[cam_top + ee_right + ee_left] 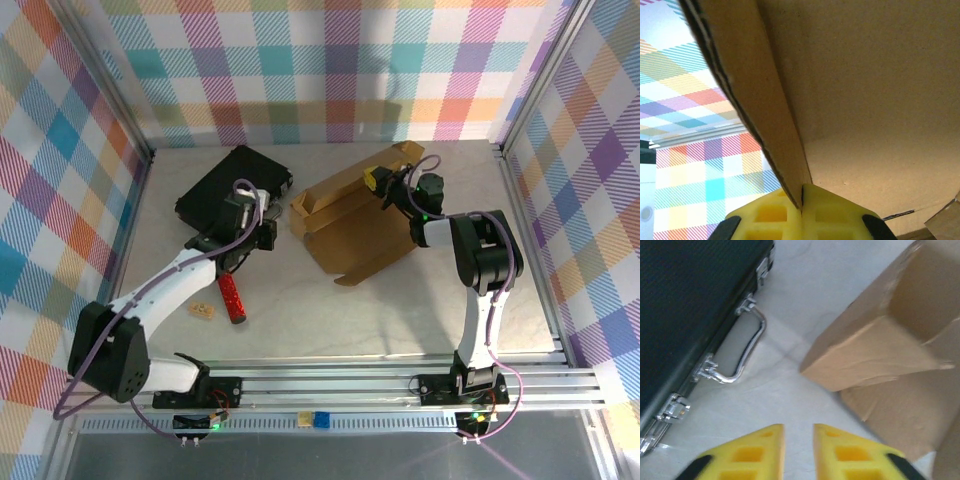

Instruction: Fold the paper box

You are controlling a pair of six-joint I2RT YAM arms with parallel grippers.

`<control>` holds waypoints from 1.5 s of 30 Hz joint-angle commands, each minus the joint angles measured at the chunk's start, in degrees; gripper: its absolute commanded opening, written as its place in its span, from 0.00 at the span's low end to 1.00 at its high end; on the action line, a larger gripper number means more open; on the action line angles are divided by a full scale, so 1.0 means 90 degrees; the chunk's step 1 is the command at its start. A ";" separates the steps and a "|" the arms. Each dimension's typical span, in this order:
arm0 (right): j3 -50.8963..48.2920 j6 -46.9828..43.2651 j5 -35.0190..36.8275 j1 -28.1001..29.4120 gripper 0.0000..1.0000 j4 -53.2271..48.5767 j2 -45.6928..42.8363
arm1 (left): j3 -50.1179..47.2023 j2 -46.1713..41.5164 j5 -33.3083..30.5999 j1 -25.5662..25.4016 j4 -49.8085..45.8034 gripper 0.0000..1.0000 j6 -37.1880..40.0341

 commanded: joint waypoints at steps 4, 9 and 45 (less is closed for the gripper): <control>0.0279 -0.0247 -0.0265 0.0006 0.00 -0.0635 -0.0196 | 0.0353 0.0640 0.1675 0.0697 0.0616 0.34 0.1259; 0.0335 -0.0205 -0.0286 0.0005 0.00 -0.0751 -0.0158 | 0.1212 0.1655 0.2913 0.0837 0.0052 0.42 0.2059; 0.0662 -0.0165 -0.0286 0.0006 0.00 -0.1165 -0.0108 | 0.1505 0.2350 0.3001 -0.0047 0.0539 0.33 0.2258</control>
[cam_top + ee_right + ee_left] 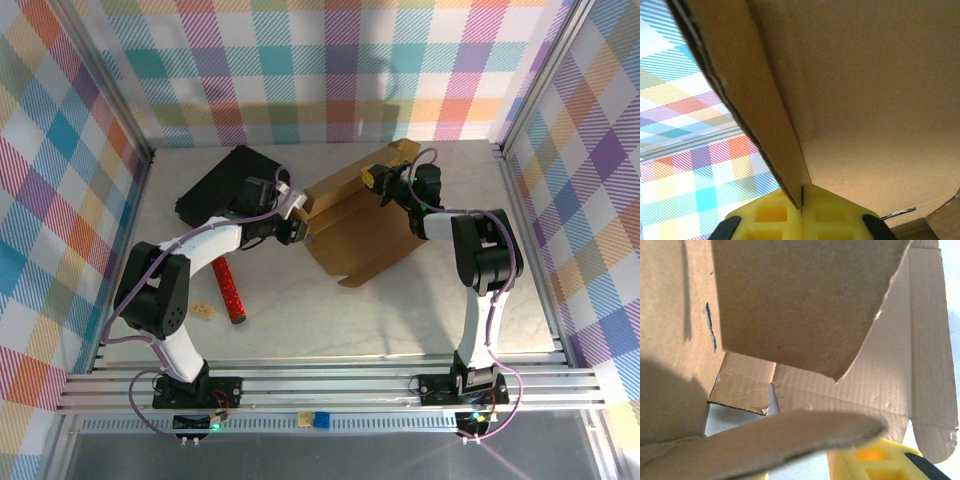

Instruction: Fold the paper box

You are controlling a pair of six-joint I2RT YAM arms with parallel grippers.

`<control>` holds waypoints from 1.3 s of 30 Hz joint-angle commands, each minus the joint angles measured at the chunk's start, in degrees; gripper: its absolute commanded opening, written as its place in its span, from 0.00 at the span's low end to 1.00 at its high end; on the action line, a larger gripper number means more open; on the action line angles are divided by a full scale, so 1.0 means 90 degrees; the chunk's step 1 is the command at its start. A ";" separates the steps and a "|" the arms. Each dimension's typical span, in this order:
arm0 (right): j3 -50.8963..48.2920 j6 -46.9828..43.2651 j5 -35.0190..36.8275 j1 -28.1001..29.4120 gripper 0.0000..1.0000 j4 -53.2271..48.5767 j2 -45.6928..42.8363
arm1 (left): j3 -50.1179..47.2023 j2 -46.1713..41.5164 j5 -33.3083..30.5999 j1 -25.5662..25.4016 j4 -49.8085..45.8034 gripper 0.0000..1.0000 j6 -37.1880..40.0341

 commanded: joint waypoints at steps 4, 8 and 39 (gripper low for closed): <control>0.0227 -0.0041 -0.0108 0.0006 0.00 -0.0024 -0.0095 | 0.0059 -0.0154 -0.0029 -0.0208 0.0169 0.34 0.0097; 0.0254 -0.0045 -0.0145 0.0006 0.00 -0.0095 -0.0115 | -0.0139 -0.0453 -0.0074 -0.0023 0.0218 0.47 0.0041; 0.0436 -0.0151 -0.0367 -0.0004 0.00 -0.0374 -0.0146 | 0.0789 0.0799 0.2203 0.0990 -0.0407 0.42 0.1099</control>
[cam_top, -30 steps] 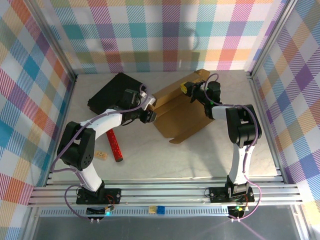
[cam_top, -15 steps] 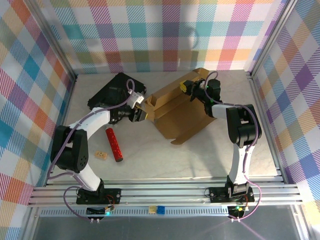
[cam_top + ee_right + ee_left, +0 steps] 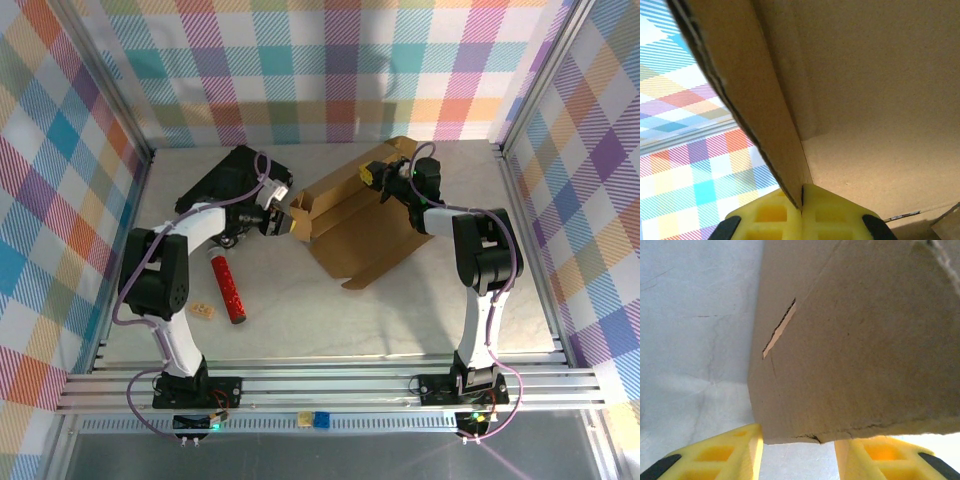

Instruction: Fold the paper box

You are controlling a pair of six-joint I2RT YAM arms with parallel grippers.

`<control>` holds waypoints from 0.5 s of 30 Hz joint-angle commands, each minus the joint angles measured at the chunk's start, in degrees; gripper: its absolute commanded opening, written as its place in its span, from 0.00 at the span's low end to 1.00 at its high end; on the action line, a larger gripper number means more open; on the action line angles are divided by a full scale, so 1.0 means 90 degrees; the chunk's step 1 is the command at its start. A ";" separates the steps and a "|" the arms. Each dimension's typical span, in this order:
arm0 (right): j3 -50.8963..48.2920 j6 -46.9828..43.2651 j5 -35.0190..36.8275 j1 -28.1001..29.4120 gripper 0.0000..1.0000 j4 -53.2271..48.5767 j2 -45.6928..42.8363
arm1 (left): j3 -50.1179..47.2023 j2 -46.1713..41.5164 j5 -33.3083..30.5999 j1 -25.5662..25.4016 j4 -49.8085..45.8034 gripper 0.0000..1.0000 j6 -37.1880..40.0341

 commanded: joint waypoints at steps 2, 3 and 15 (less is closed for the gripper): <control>0.0068 -0.0057 -0.0065 -0.0004 0.00 0.0149 -0.0135 | 0.0046 0.0024 0.0121 -0.0253 0.0324 0.42 0.0073; 0.0068 -0.0047 -0.0063 -0.0006 0.00 0.0164 -0.0125 | 0.0031 0.0034 0.0108 -0.0298 0.0375 0.42 0.0036; -0.0079 -0.0027 -0.0044 -0.0004 0.00 0.0301 -0.0145 | -0.0257 -0.0024 -0.0429 -0.0617 0.1118 0.43 -0.0595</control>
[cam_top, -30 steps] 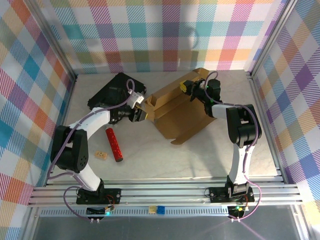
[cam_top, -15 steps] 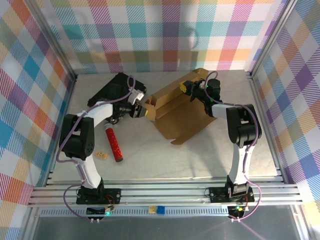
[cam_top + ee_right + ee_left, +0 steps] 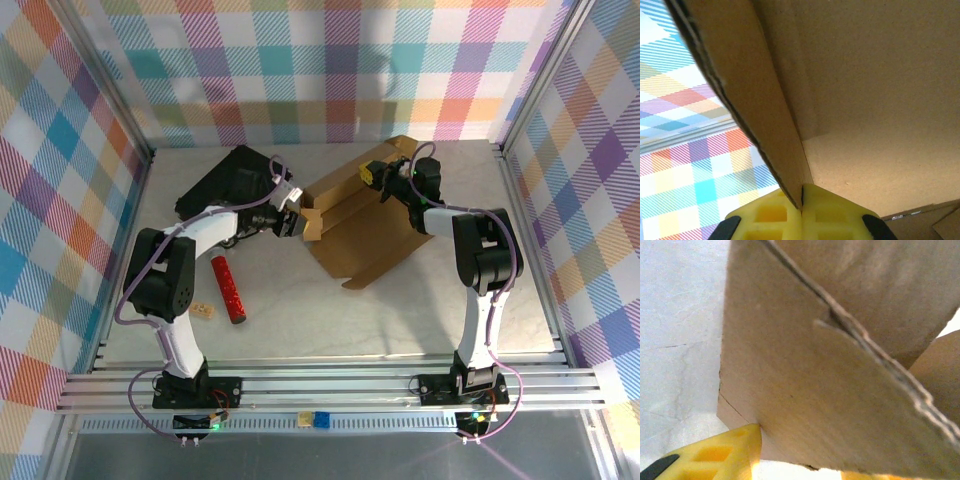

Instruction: Fold the paper box

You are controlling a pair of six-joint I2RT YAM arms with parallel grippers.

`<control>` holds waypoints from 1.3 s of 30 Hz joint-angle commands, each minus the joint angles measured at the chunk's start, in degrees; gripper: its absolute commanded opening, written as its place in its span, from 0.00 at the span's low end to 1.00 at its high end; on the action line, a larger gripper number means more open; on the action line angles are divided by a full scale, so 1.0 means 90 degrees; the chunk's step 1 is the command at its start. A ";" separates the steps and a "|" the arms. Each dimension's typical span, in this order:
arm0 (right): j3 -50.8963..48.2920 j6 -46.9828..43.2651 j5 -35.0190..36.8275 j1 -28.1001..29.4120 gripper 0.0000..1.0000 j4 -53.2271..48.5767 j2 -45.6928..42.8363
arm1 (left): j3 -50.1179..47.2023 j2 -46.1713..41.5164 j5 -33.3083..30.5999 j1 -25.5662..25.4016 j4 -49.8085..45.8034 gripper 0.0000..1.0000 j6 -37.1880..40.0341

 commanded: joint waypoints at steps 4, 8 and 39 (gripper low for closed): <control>-0.0087 -0.0036 -0.0039 -0.0008 0.00 0.0255 -0.0145 | -0.0182 -0.0046 -0.0363 -0.0205 0.0531 0.43 -0.0412; -0.0133 -0.0010 0.0004 -0.0004 0.00 0.0293 -0.0145 | -0.0281 -0.0109 -0.0851 -0.0370 0.0728 0.43 -0.0690; -0.1032 0.0608 0.1285 0.0293 0.00 0.1283 -0.0216 | -0.0361 0.0224 -0.3085 -0.0910 0.2134 0.49 -0.2674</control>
